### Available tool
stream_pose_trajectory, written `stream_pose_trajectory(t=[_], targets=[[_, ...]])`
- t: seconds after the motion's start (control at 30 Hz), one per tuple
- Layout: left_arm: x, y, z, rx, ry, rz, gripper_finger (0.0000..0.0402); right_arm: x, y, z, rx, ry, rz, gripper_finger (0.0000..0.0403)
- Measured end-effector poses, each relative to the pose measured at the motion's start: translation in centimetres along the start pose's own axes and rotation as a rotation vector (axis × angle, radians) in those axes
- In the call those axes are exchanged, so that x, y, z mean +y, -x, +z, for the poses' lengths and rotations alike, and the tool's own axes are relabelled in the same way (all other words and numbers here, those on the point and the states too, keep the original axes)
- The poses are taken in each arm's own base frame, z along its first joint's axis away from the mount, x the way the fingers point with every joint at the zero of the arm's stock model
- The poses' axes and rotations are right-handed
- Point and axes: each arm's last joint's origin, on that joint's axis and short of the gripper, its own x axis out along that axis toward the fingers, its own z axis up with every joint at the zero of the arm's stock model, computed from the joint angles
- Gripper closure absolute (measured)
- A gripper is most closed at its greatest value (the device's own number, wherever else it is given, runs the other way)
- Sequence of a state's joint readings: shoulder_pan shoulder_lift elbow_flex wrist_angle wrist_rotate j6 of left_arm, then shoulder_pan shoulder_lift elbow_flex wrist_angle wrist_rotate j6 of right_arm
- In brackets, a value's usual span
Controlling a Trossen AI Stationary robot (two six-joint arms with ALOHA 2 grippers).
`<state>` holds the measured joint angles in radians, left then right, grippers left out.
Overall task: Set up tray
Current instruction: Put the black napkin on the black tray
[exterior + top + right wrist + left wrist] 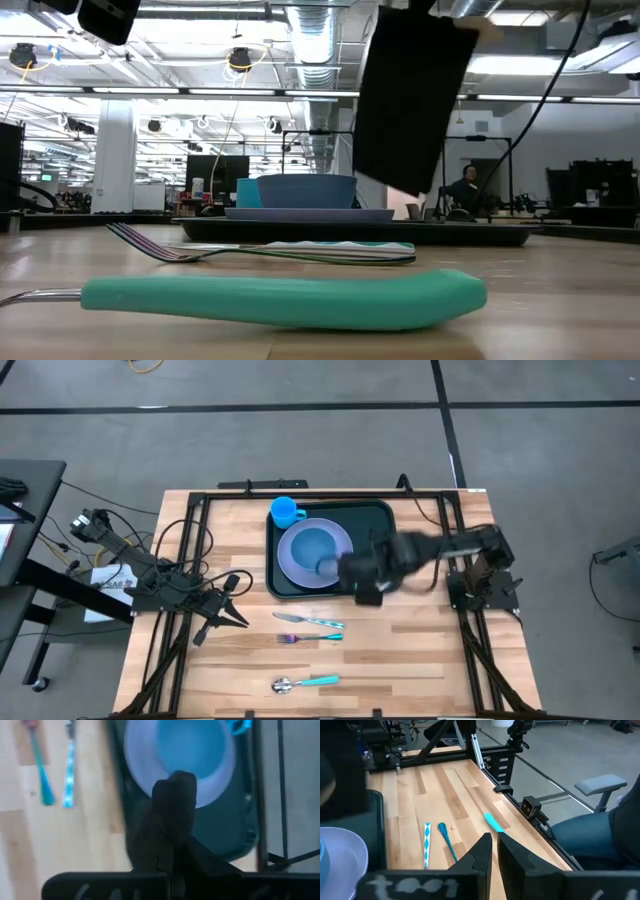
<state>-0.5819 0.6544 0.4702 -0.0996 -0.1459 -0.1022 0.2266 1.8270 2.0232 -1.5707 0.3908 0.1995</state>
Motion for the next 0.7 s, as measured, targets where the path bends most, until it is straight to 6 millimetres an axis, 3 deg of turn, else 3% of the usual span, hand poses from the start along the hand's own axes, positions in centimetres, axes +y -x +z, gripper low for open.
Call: stream_pose_trajectory(t=[0.17, 0.37, 0.53, 0.7], targets=[[0.0, 0.0, 0.0, -0.001, 0.039, 0.000, 0.0387, -5.3, 1.1, -1.1, -0.026, -0.005, -0.006, 0.0396], [0.0, 0.0, 0.2, -0.017, 0.075, -0.002, 0.0387, -12.7, 3.0, -4.4, -0.046, 0.005, -0.135, 0.0396], [-0.1, 0.1, 0.9, -0.095, 0.092, -0.016, 0.0387, -20.5, 1.2, -7.4, 0.110, -0.075, -0.258, 0.0396], [-0.1, 0.2, 1.4, -0.130, 0.089, -0.006, 0.0387, -27.2, -2.4, -9.6, 0.232, -0.165, -0.308, 0.0396]])
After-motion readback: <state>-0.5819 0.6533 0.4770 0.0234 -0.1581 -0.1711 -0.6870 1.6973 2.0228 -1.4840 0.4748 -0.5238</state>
